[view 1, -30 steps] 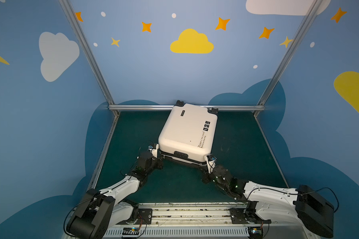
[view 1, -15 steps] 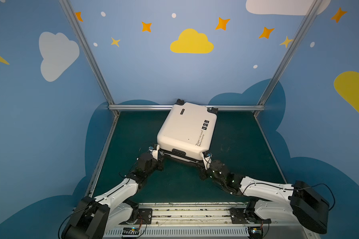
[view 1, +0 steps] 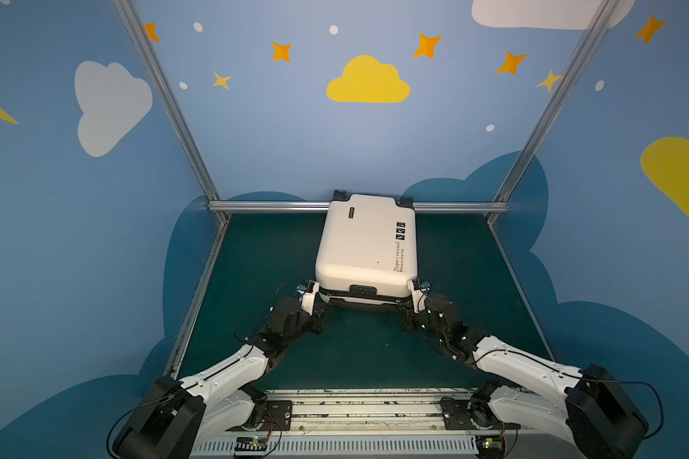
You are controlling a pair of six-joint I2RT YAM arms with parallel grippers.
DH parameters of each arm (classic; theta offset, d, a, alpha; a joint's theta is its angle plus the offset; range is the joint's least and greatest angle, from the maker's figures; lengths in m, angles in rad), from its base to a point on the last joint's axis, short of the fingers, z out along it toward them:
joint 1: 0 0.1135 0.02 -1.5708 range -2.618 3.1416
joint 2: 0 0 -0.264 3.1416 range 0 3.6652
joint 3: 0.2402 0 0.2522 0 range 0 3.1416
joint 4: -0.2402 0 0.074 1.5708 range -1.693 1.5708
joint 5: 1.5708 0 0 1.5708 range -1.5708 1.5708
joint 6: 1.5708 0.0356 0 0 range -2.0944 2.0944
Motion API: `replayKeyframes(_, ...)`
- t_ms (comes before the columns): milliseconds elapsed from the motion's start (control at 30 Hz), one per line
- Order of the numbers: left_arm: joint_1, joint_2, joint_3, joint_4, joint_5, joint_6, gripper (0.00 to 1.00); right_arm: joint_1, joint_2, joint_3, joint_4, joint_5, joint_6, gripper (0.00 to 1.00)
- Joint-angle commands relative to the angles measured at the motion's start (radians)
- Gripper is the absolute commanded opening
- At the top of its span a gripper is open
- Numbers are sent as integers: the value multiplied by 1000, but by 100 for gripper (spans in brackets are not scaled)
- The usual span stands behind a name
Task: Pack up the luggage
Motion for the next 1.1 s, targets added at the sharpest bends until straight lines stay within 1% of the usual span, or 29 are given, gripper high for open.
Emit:
replayKeyframes(0, -46, 35, 36, 17, 61, 9, 3, -15, 0, -1, 60, -30, 18, 0)
replayKeyframes(67, -64, 60, 46, 37, 59, 8, 3, 5, 10, 2, 77, -54, 21, 0)
replayKeyframes(233, -107, 127, 74, 81, 55, 5, 3, 135, 66, 45, 107, -2, 9, 0)
replayKeyframes(367, -138, 166, 96, 102, 54, 3, 3, 184, 131, 88, 140, 3, 13, 0)
replayKeyframes(533, -185, 205, 124, 116, 47, 5, 3, 199, 171, 126, 145, 13, 6, 0)
replayKeyframes(600, -201, 217, 135, 120, 45, 5, 3, 192, 169, 126, 142, 23, 5, 0)
replayKeyframes(867, -254, 267, 181, 122, 51, 15, 3, 154, 173, 105, 153, 1, 27, 0)
replayKeyframes(967, -264, 253, 172, 124, 20, 8, 3, 152, 171, 100, 153, 1, 31, 0)
replayKeyframes(1067, -266, 195, 146, 116, -38, -10, 3, 148, 171, 93, 152, 2, 34, 0)
